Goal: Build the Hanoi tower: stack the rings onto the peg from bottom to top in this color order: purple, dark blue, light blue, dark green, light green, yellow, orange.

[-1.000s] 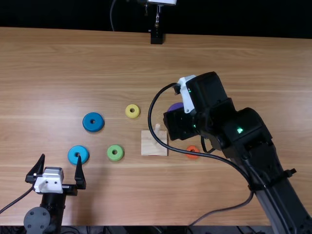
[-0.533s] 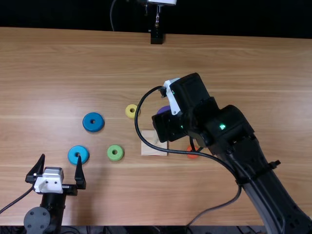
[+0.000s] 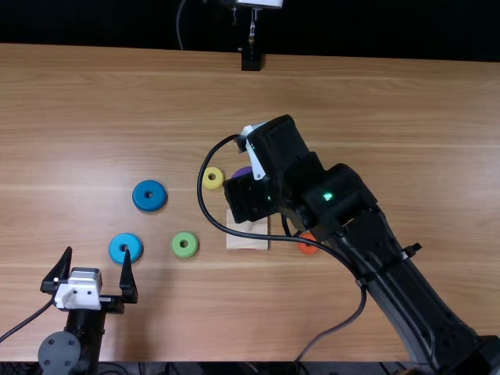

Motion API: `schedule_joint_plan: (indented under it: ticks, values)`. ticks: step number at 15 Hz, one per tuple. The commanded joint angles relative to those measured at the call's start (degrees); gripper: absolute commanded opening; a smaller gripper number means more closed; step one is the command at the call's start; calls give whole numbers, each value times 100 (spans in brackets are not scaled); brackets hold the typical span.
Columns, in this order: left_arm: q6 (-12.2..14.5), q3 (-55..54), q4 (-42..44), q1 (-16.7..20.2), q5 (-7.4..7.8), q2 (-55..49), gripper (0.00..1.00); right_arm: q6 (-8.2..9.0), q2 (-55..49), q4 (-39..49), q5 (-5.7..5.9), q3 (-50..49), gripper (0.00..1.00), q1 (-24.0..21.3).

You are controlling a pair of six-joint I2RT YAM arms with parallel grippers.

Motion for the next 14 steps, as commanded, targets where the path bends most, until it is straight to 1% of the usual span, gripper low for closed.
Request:
schedule_joint_plan:
  ticks: [1,5,10,14]
  values:
    - [31,-102,-172,33,3,-67,100,124,85,31,-36,201,0,26]
    - [31,-102,-172,33,3,-67,100,82,208,-22,-26,121,0,18]
    - [31,-102,-172,33,3,-67,100,71,216,-53,-26,95,0,18]
    - [31,-102,-172,24,3,-67,100,50,208,-43,-26,-195,0,9]
